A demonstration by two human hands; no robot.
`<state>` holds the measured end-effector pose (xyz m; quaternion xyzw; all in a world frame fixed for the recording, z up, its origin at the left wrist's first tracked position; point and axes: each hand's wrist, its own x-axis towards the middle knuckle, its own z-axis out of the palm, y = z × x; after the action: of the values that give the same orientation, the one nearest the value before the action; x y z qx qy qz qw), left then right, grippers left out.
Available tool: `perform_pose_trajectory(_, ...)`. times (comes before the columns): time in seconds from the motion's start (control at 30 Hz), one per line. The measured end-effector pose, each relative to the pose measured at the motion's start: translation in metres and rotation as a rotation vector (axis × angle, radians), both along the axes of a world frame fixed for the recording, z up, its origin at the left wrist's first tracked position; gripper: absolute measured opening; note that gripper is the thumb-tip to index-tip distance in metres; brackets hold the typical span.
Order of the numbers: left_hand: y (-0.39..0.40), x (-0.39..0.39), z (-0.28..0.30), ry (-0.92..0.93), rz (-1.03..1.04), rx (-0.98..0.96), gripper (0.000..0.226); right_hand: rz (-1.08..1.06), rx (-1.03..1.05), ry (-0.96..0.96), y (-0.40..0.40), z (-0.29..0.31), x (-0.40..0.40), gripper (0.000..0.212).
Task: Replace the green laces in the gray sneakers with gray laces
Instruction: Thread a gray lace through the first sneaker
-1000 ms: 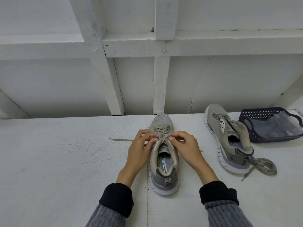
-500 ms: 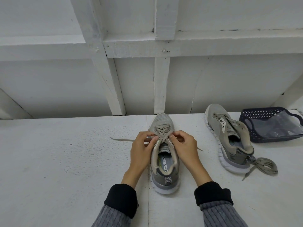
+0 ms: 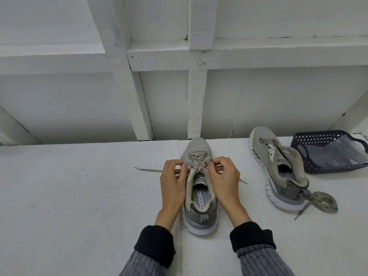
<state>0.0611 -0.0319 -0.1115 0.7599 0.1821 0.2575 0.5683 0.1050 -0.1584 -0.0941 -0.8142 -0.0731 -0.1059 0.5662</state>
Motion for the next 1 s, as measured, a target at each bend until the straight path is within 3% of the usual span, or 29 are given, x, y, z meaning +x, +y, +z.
perform_pose_trajectory(0.1,0.013,0.002,0.001,0.090,-0.115,-0.066,0.015,0.137,0.018,0.107,-0.012,0.004,0.006,0.014)
perform_pose_trajectory(0.3,0.033,0.005,0.011,0.089,-0.420,0.055,0.011,0.364,-0.118,0.117,-0.025,0.014,0.013,0.021)
perform_pose_trajectory(0.57,0.030,0.003,0.017,0.106,-0.454,0.257,0.004,0.381,-0.293,-0.017,-0.022,0.011,0.008,0.010)
perform_pose_trajectory(0.83,0.031,0.004,0.019,0.116,-0.498,0.333,0.005,0.340,-0.329,-0.097,-0.022,0.010,0.001,0.010)
perform_pose_trajectory(1.0,0.025,-0.004,0.017,0.118,-0.352,0.305,0.003,0.224,-0.319,-0.184,-0.016,0.006,-0.007,0.005)
